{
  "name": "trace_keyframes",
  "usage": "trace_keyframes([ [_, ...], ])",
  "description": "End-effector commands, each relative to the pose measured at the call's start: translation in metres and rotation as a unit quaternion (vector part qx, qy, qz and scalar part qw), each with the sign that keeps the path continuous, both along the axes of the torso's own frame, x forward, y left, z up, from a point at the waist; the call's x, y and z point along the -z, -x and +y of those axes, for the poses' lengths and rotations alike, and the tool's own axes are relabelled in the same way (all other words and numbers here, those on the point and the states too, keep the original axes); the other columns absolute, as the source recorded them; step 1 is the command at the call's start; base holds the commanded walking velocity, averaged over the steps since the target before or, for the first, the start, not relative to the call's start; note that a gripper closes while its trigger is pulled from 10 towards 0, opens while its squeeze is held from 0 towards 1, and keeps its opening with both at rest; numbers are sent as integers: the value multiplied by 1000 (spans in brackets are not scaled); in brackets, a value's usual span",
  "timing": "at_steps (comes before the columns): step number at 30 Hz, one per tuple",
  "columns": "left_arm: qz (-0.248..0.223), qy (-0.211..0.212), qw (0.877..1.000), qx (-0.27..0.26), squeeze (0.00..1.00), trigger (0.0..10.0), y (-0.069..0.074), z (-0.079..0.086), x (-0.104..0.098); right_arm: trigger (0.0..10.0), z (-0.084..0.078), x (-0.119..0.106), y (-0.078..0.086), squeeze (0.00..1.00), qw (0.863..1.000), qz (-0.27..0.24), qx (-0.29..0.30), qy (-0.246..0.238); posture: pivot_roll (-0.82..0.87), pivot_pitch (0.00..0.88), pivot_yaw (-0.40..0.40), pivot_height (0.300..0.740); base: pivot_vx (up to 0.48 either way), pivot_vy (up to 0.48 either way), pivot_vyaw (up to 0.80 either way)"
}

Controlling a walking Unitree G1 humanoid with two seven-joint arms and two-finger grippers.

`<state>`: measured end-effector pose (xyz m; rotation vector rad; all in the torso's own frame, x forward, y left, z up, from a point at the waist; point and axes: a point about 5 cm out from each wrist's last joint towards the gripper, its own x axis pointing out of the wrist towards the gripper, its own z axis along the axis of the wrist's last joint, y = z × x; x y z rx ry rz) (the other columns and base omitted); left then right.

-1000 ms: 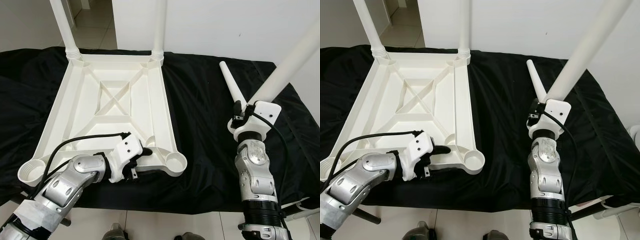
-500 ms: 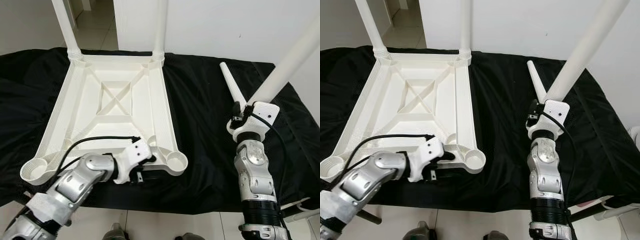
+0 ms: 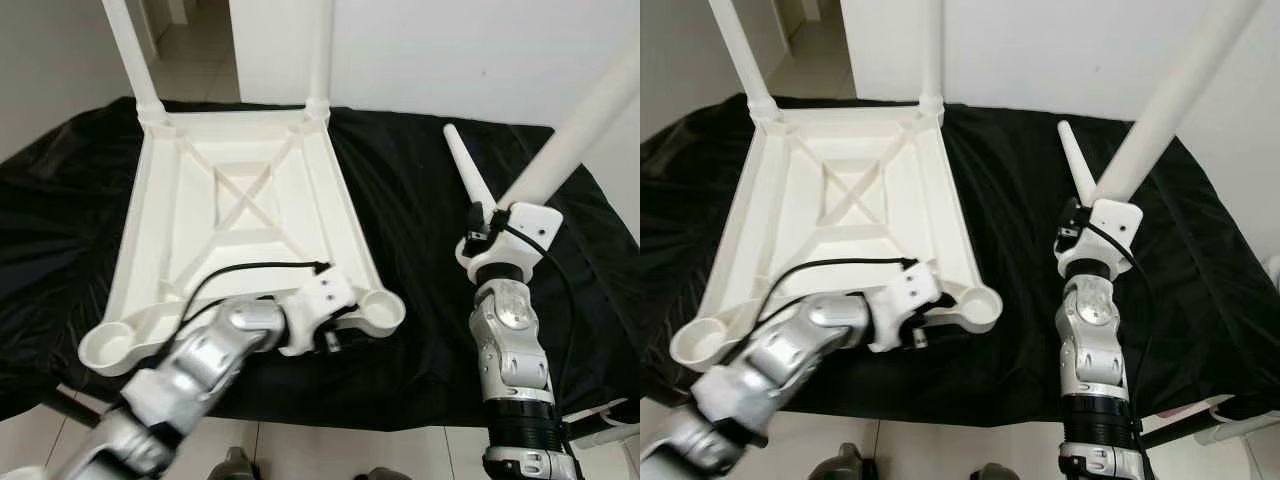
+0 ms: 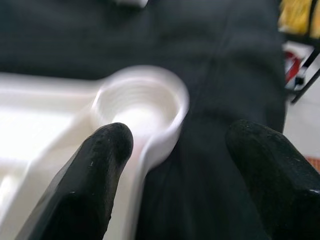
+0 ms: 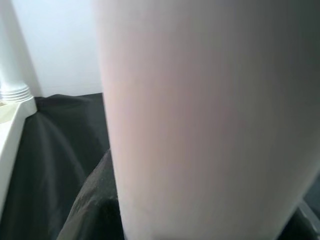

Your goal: Building children table

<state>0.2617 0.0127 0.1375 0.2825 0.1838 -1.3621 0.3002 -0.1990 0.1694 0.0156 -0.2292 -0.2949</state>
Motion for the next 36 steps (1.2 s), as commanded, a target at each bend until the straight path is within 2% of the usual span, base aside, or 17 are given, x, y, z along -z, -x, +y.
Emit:
trace_keyframes([
  [1,-8,3,1000,-21,0,10000,-6,-5,-3,10000,-1,-1,2,0,1000,-6,6,-1,1,13,-5,740,0,0,0],
  [9,-9,12,999,-34,0,10000,-10,-22,-4,10000,2,4,5,0,1000,2,3,-5,-12,30,1,740,0,0,0],
  [14,-14,62,997,-43,0,10000,-11,-25,-18,10000,9,6,5,0,1000,12,-12,2,-14,38,4,740,0,0,0],
  [16,-15,104,993,-45,0,10000,-11,-22,-32,10000,15,8,5,0,999,17,-26,13,-7,38,3,740,0,0,0],
  [17,-15,104,993,-45,0,10000,-11,-22,-32,10000,15,8,5,0,999,17,-26,13,-7,38,3,740,0,0,0],
  [18,-24,128,990,-58,0,10000,-14,-17,-44,10000,23,9,4,0,997,21,-59,34,4,36,0,740,0,0,0],
  [27,-53,123,986,-95,0,10000,-23,1,-49,10000,39,13,5,0,991,20,-123,54,23,29,-10,740,0,0,0],
  [31,-49,122,984,-122,0,10000,-22,16,-41,10000,53,19,7,0,982,28,-174,64,34,19,-20,740,0,0,0],
  [36,-54,124,982,-131,0,10000,-20,22,-38,10000,55,21,9,0,980,29,-187,63,35,17,-23,740,0,0,0],
])
